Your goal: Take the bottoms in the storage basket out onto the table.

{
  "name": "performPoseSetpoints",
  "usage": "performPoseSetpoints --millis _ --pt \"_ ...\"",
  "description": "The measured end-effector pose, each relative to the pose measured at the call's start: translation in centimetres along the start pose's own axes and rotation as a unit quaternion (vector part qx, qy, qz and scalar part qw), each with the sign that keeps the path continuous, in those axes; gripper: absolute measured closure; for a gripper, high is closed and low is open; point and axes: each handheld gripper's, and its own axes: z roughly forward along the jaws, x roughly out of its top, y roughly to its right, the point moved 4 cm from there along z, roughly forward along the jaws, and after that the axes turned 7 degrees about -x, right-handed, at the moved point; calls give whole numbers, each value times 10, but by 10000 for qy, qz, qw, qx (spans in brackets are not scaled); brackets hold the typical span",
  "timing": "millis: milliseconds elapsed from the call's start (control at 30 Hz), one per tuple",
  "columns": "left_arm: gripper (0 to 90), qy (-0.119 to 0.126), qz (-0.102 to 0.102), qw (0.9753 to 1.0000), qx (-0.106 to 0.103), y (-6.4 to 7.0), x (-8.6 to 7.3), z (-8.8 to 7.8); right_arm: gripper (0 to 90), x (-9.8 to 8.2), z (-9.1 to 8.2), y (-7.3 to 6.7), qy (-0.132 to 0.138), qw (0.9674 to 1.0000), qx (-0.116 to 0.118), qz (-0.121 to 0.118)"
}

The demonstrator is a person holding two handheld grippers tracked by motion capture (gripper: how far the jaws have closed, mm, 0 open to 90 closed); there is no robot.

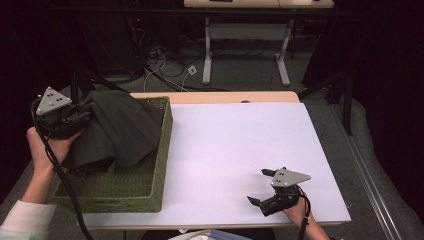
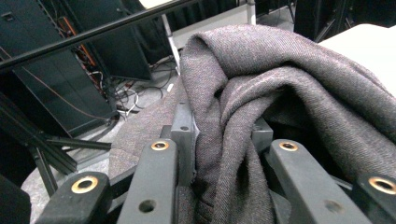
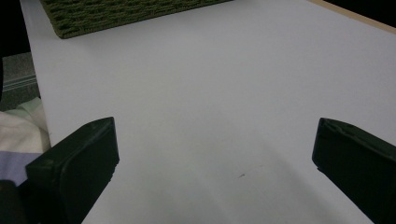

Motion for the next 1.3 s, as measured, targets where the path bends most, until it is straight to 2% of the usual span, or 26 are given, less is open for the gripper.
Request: performPoseSetpoints --millis 600,1300 --pt "725 163 121 9998 -58 8 16 -2 1 0 0 0 -5 10000 2 12" --pt "724 289 362 9985 -281 29 39 2 2 0 0 0 -5 10000 5 6"
